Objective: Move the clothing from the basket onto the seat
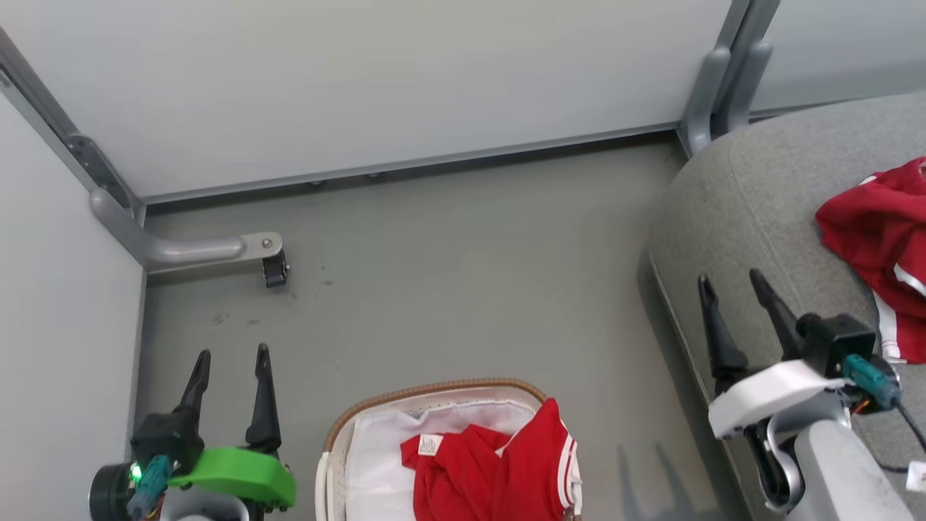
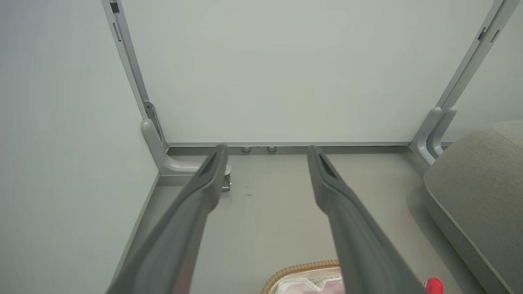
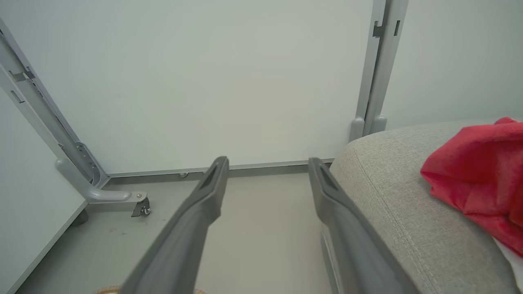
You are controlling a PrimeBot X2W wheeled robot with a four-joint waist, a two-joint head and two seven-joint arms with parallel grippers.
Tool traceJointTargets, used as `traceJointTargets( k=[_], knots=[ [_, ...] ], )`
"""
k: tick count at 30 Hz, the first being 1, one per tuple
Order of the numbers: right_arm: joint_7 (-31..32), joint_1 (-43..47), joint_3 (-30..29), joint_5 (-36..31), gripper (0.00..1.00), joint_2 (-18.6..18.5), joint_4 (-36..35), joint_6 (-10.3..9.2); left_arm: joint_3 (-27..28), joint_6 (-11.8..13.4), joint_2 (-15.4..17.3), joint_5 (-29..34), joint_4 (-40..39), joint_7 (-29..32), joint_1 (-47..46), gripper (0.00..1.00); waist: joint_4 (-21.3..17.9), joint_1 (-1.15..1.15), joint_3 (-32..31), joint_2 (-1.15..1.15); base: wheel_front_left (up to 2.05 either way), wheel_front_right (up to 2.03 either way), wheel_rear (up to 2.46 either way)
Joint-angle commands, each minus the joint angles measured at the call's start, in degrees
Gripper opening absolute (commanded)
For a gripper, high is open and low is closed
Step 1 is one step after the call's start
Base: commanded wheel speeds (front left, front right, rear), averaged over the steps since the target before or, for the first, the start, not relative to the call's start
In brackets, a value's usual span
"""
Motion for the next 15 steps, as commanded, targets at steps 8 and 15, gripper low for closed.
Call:
traceJointTargets(
  k=[8, 15],
  knots=[
    [-0.12, 5.71, 0.92, 0.19, 1.00, 0.13, -0.19, -0.08, 1.18, -0.20, 0.16, -0.88, -1.66, -0.03, 5.00, 1.00, -0.53, 0.00, -4.46, 0.00, 0.00, 0.00, 0.00],
    [-0.12, 7.70, 0.55, 0.38, 1.00, 0.52, -0.02, -0.08, 0.82, 0.20, 0.16, -2.04, -2.12, -0.04, 6.84, 1.00, -0.80, 0.00, -5.27, 0.00, 0.00, 0.00, 0.00]
  ],
)
